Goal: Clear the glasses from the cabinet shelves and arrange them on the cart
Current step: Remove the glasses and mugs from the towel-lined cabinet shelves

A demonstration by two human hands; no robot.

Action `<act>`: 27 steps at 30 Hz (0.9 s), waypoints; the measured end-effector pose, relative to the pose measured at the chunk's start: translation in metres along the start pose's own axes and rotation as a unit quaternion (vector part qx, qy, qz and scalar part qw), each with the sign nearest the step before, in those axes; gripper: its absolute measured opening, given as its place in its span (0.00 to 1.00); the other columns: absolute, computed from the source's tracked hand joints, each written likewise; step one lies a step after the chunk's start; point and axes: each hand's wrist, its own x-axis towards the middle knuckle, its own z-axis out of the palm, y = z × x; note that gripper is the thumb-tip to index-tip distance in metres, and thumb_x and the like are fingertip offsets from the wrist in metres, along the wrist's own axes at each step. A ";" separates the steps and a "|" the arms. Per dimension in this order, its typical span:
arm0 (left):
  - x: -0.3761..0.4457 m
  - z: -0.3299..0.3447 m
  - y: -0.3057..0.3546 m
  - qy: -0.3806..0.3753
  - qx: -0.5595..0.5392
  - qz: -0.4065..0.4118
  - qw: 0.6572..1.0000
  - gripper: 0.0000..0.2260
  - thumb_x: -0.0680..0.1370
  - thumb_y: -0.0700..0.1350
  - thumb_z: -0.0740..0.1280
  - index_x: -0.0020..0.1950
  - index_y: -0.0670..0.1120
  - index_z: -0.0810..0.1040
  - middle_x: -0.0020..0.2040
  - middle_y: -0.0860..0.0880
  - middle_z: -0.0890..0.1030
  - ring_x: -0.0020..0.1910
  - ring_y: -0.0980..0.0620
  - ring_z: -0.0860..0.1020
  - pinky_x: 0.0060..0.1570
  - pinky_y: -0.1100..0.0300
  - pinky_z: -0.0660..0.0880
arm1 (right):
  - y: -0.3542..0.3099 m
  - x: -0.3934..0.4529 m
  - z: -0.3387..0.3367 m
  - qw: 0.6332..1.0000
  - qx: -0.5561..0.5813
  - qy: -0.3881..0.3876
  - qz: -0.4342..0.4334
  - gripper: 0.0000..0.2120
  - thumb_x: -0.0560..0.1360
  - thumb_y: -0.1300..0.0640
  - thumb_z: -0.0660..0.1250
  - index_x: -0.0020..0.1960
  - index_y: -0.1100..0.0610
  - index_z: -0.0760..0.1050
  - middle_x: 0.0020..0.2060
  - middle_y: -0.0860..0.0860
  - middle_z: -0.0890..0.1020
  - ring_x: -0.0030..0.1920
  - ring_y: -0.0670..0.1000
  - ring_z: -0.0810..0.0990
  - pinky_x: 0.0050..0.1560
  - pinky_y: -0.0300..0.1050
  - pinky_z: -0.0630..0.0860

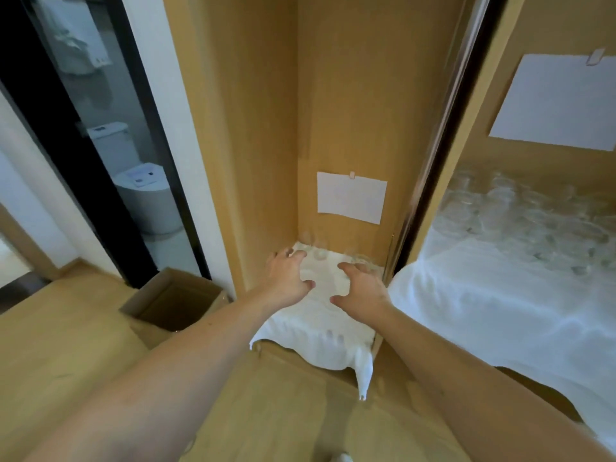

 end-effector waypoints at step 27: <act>0.262 0.055 -0.069 -0.109 0.001 -0.015 0.994 0.33 0.77 0.56 0.70 0.78 0.50 0.63 0.77 0.46 0.65 0.74 0.42 0.63 0.71 0.48 0.66 | 0.016 0.245 0.073 0.987 0.067 -0.077 0.126 0.35 0.73 0.45 0.73 0.76 0.50 0.65 0.69 0.54 0.73 0.71 0.58 0.69 0.68 0.50 0.71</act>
